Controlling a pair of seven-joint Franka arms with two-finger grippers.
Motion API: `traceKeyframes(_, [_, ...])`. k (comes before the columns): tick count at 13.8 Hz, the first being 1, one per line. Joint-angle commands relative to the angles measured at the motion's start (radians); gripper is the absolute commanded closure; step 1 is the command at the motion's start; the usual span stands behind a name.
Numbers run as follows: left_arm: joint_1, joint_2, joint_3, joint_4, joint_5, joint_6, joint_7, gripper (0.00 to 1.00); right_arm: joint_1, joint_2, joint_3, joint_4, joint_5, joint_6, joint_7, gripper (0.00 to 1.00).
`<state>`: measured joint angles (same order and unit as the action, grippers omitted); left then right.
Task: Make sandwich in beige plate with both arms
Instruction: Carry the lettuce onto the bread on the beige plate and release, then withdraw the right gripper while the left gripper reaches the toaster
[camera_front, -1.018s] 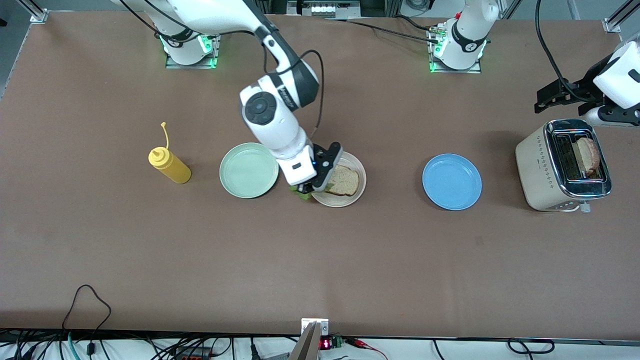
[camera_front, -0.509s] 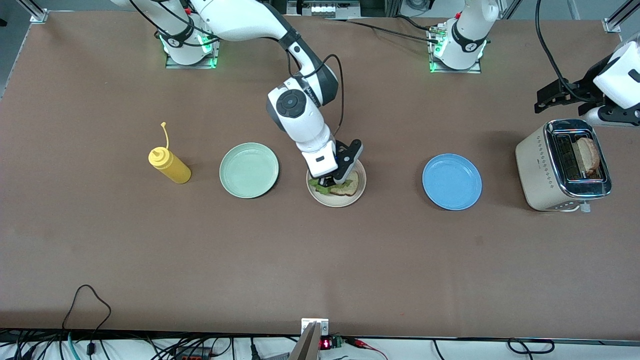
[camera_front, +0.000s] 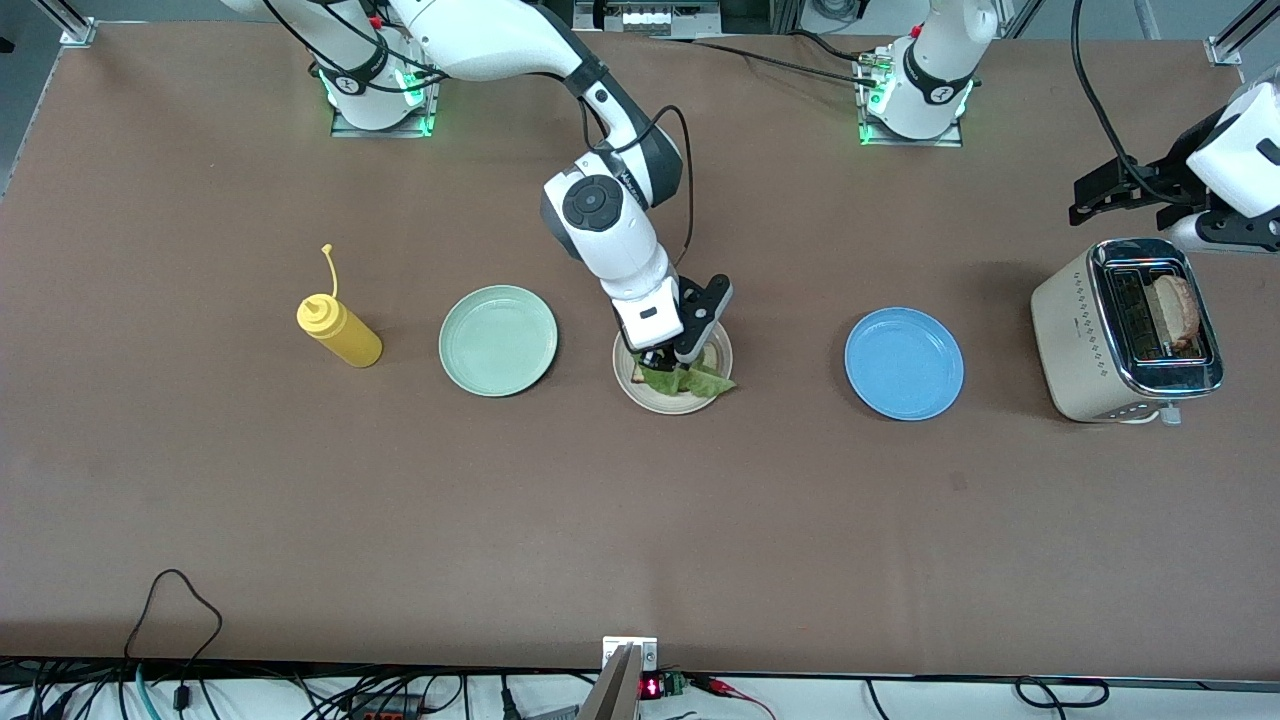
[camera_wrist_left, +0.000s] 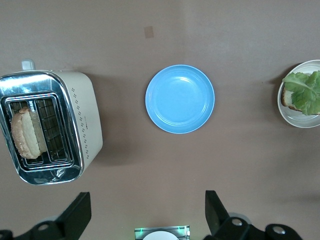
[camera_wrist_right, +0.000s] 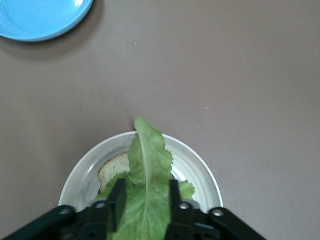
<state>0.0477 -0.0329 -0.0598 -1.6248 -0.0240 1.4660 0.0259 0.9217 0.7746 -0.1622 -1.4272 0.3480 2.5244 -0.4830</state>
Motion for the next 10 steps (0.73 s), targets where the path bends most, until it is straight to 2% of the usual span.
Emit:
traceKeyframes(1, [0.001,0.008,0.000,0.026,0.018,-0.024,0.003,0.00,-0.006,-0.043,-0.040,0.034,0.006,-0.163,0.014,0.00])
traceKeyframes(4, [0.001,0.011,0.000,0.025,0.018,-0.026,0.003,0.00,-0.030,-0.081,-0.086,0.111,0.049,-0.407,0.070,0.00])
traceKeyframes(6, [0.003,0.028,0.008,0.025,0.018,-0.056,0.002,0.00,-0.049,-0.113,-0.111,0.146,0.049,-0.524,0.154,0.00])
traceKeyframes(8, [0.021,0.056,0.012,0.026,0.016,-0.078,0.002,0.00,-0.049,-0.162,-0.163,0.146,0.040,-0.535,0.231,0.00])
traceKeyframes(10, [0.079,0.099,0.014,0.028,0.018,-0.102,0.011,0.00,-0.064,-0.175,-0.213,0.146,0.049,-0.541,0.222,0.00])
